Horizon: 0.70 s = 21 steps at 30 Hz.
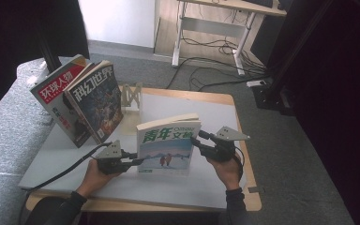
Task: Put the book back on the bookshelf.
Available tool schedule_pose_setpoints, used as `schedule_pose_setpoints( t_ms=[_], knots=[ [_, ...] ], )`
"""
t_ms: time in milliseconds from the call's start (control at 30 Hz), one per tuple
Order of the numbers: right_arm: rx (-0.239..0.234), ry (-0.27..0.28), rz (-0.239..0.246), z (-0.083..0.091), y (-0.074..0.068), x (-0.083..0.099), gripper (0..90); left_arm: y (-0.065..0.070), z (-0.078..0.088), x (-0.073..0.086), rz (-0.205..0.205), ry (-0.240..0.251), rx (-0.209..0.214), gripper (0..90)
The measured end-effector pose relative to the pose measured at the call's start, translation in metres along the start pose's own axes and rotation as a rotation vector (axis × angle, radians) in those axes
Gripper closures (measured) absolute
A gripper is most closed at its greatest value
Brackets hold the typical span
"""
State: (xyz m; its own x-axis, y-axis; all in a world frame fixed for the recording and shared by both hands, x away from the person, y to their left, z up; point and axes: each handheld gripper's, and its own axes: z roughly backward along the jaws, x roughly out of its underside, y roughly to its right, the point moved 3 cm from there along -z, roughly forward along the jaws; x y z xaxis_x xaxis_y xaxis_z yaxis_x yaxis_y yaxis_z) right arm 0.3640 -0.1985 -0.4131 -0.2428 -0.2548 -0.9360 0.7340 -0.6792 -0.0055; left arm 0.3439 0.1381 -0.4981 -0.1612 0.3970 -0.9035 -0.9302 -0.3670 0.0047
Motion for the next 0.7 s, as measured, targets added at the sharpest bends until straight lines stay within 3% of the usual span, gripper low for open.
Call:
schedule_pose_setpoints(
  t_ms=[167, 300, 467, 700],
  knots=[
    [-0.054, -0.035, -0.051, -0.008, 0.005, 0.019, 38.8, 0.003, 0.002, 0.001, -0.017, 0.0, -0.006, 74.6],
    [-0.089, -0.051, -0.059, -0.017, 0.005, 0.028, 38.1, 0.005, 0.003, 0.002, -0.021, 0.005, -0.009, 74.5],
    [-0.141, -0.056, -0.051, -0.026, -0.002, 0.031, 48.2, 0.008, 0.003, 0.002, -0.025, 0.005, -0.023, 74.3],
    [-0.13, -0.046, -0.054, -0.024, -0.004, 0.032, 55.6, 0.011, 0.004, 0.0, -0.029, -0.013, -0.027, 72.7]
  ],
)
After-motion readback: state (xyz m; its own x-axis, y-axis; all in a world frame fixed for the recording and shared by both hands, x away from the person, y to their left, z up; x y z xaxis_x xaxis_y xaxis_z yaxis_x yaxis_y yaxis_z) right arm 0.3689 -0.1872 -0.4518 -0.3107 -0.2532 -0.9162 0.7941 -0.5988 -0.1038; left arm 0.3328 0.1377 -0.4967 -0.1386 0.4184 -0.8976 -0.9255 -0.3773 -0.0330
